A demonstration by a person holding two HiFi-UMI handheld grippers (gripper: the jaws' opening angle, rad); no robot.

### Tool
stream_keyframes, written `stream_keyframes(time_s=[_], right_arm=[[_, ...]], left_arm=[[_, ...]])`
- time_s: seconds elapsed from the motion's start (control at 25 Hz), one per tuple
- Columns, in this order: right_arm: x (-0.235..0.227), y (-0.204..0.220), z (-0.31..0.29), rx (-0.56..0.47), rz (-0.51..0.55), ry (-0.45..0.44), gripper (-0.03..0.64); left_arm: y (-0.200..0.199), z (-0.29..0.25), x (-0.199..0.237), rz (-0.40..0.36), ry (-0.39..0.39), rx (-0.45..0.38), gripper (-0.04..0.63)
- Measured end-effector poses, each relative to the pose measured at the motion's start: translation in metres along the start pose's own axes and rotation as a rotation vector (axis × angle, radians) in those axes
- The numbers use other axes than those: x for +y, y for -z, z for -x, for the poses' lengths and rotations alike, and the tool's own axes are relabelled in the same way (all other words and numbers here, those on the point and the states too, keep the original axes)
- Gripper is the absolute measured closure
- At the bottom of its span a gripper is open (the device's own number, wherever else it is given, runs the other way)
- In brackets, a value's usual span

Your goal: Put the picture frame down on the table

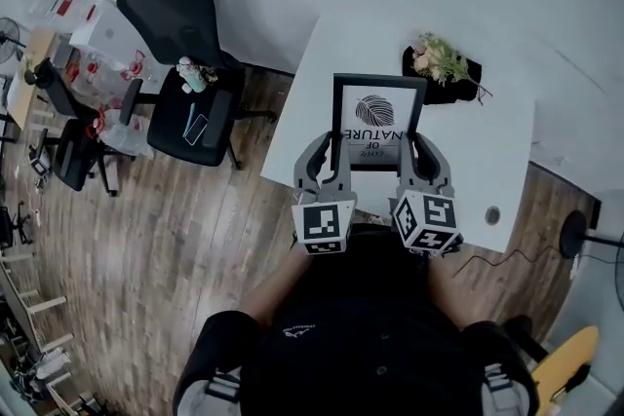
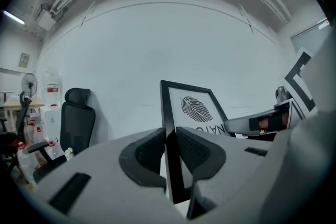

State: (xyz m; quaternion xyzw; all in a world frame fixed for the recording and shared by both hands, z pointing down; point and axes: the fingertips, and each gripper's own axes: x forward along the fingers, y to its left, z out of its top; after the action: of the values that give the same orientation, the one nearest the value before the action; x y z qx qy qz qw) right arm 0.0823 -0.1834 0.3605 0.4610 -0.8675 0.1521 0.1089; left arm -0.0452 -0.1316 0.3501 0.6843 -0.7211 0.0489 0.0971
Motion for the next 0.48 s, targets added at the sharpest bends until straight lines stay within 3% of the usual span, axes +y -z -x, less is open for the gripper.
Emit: stream_keyframes(time_s=[0.48], right_arm=[[0.022, 0.004, -0.048, 0.007, -0.065, 0.172, 0.551]], left_arm=[[0.002, -0.051, 0.05, -0.023, 0.183, 0.044, 0.52]])
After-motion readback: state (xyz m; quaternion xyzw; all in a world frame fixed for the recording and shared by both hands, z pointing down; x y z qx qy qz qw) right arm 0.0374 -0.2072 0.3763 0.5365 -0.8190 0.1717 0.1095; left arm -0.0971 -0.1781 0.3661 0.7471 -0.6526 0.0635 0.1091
